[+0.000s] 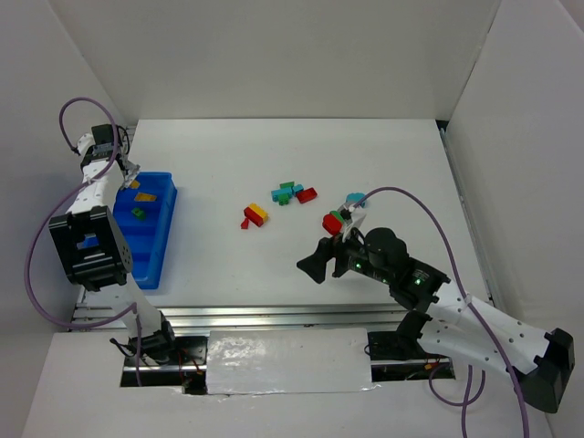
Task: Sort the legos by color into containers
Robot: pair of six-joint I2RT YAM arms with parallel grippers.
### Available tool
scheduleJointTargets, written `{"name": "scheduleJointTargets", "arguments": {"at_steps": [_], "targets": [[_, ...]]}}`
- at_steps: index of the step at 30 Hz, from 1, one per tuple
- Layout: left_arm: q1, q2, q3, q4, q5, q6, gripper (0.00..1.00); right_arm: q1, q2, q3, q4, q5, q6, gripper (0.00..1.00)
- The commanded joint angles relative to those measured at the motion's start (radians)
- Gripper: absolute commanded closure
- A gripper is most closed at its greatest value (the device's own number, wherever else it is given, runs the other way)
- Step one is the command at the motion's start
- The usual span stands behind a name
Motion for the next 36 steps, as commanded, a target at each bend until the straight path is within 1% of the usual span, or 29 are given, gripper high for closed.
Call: {"name": "scheduleJointTargets", "arguments": {"at_steps": [1,2,6,9,12,14,17,20,24,29,31,33,34,35,36], "targets": [[0.002,-0.031,0.007,0.014,0.006,0.004,0.98,0.008,0.017,0.023,0.017,-0.009,-0.002,0.00],[0.002,-0.035,0.010,0.010,0.008,0.003,1.00,0.008,0.018,0.022,0.020,-0.009,-0.002,0.00],[0.000,-0.053,0.023,-0.038,0.015,-0.002,1.00,0.006,0.018,0.011,0.043,-0.015,0.005,0.00],[-0.009,-0.095,0.010,-0.038,0.011,0.003,1.00,0.006,0.024,0.011,0.051,-0.024,0.008,0.00],[-0.033,-0.116,0.018,-0.049,-0.005,0.010,1.00,0.006,0.024,0.011,0.052,-0.029,0.011,0.00],[-0.064,-0.123,0.030,-0.058,0.009,0.018,1.00,0.008,0.020,0.009,0.052,-0.031,0.014,0.00],[-0.110,-0.130,0.030,-0.059,-0.028,0.018,1.00,0.006,0.017,0.011,0.049,-0.028,0.013,0.00],[-0.106,-0.112,0.029,-0.056,-0.032,0.012,1.00,0.008,0.012,0.011,0.034,-0.024,0.010,0.00],[-0.084,-0.035,0.062,-0.087,-0.038,0.016,1.00,0.006,-0.006,0.000,0.026,-0.028,0.011,0.00],[-0.029,0.017,0.065,-0.059,-0.015,0.021,1.00,0.006,0.004,0.000,0.029,-0.034,0.008,0.00],[-0.006,0.041,0.076,-0.049,0.001,0.022,0.98,0.006,0.018,0.002,0.034,-0.034,0.005,0.00],[0.016,0.058,0.078,-0.029,0.023,0.024,0.93,0.006,0.027,0.000,0.045,-0.035,0.002,0.00],[0.016,0.064,0.082,-0.027,0.032,0.024,0.93,0.006,0.040,0.000,0.046,-0.035,0.004,0.00],[0.025,0.072,0.087,-0.026,0.041,0.024,0.87,0.006,0.044,0.002,0.049,-0.038,0.002,0.00],[0.029,0.083,0.088,-0.018,0.051,0.032,0.83,0.008,0.049,0.002,0.057,-0.040,0.002,0.00]]}}
